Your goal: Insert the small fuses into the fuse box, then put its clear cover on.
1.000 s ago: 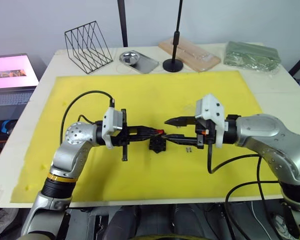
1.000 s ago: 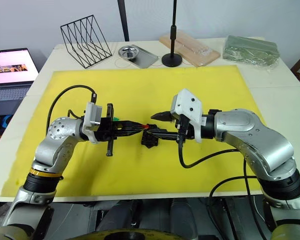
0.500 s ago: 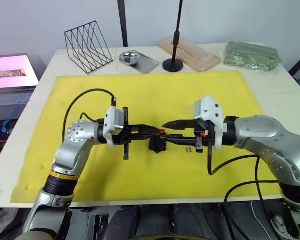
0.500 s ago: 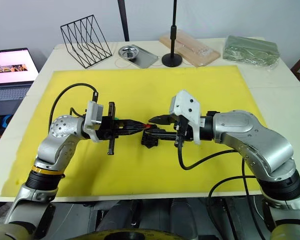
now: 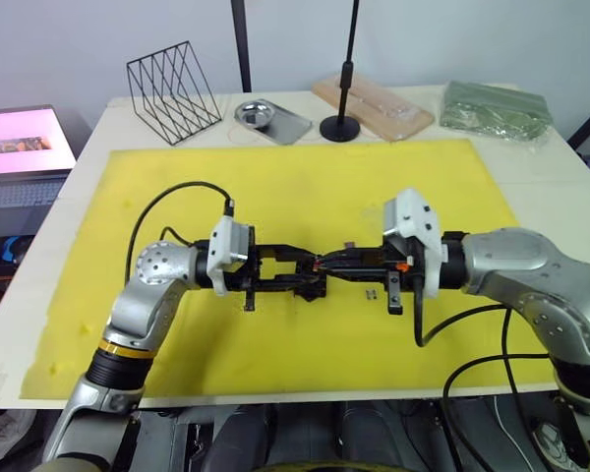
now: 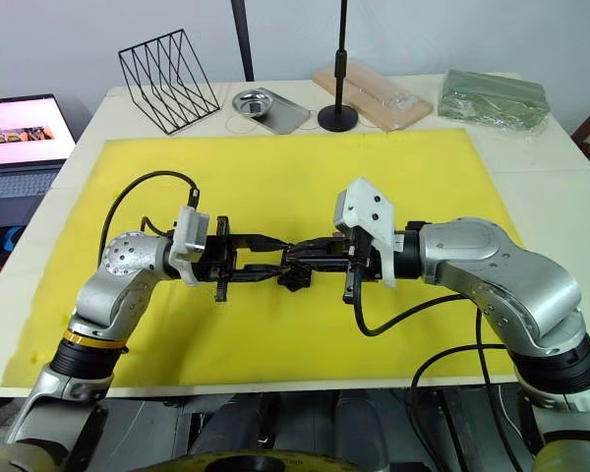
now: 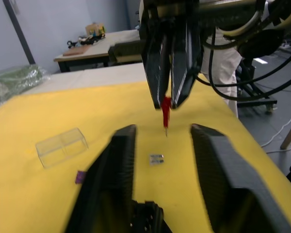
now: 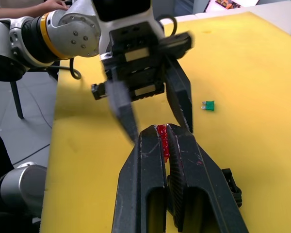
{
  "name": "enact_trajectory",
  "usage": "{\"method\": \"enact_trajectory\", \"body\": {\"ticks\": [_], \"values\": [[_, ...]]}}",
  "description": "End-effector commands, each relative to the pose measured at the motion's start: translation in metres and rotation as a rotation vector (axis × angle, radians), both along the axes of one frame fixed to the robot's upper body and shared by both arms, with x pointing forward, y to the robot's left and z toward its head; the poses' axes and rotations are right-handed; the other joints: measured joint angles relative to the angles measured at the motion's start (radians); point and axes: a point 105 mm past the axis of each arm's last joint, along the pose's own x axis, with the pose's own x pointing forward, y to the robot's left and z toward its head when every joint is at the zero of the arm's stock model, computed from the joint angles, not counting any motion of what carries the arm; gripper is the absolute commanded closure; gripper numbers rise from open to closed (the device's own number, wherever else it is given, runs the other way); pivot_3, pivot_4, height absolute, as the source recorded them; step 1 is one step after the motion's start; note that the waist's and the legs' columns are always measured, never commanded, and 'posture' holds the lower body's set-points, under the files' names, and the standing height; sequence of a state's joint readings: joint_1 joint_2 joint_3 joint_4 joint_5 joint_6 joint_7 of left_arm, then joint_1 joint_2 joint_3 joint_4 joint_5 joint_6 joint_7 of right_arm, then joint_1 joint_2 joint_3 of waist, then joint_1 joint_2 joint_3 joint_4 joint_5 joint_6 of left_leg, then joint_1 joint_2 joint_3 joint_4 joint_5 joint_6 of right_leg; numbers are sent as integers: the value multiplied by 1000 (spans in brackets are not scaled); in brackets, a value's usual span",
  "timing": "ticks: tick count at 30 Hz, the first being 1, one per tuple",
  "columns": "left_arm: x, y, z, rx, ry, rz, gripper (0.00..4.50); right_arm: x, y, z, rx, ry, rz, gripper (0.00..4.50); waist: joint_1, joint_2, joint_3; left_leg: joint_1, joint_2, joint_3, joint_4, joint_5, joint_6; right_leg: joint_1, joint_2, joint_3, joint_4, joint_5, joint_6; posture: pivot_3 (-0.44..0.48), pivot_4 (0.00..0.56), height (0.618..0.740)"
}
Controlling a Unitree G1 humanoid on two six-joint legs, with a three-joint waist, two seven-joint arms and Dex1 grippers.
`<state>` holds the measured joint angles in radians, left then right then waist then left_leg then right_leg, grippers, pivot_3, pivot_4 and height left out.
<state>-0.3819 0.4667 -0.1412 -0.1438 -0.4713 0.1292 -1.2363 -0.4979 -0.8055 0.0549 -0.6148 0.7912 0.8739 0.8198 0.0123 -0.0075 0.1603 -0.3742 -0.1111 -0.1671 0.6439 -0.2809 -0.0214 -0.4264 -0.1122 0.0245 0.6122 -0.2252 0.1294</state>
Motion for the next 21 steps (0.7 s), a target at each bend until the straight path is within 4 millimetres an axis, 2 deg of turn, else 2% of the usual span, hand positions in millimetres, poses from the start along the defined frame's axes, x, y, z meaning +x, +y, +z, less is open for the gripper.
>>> {"method": "enact_trajectory", "body": {"ticks": [1,4,5,9,15,21], "values": [[-1,9,5,-7,-31,41,1253,-4,4,10,-24,-57,6,4500,0,0,0,0,0,0,0,0,0,0,0,0,0,0,0,0,150,740],[-1,22,-3,18,-18,86,116,-1,6,6,-64,-45,-42,4500,-1,0,0,0,0,0,0,0,0,0,0,0,0,0,0,0,150,740],[-1,26,-5,26,-13,102,23,-1,7,4,-80,-42,-58,4500,-1,0,0,0,0,0,0,0,0,0,0,0,0,0,0,0,150,740],[-8,35,-23,39,18,158,23,-4,19,-6,-106,-30,-69,4500,1,0,0,0,1,0,-1,0,0,-1,0,0,0,0,0,0,150,740],[-10,21,-37,5,67,195,23,12,14,-25,-209,-42,-99,4500,3,0,0,0,0,0,1,0,0,1,-1,0,0,0,0,0,150,740],[-4,21,-48,-10,88,262,23,17,16,-28,-228,-62,-92,4500,-1,0,0,0,0,0,-1,0,0,0,0,0,0,0,0,0,150,740]]}}
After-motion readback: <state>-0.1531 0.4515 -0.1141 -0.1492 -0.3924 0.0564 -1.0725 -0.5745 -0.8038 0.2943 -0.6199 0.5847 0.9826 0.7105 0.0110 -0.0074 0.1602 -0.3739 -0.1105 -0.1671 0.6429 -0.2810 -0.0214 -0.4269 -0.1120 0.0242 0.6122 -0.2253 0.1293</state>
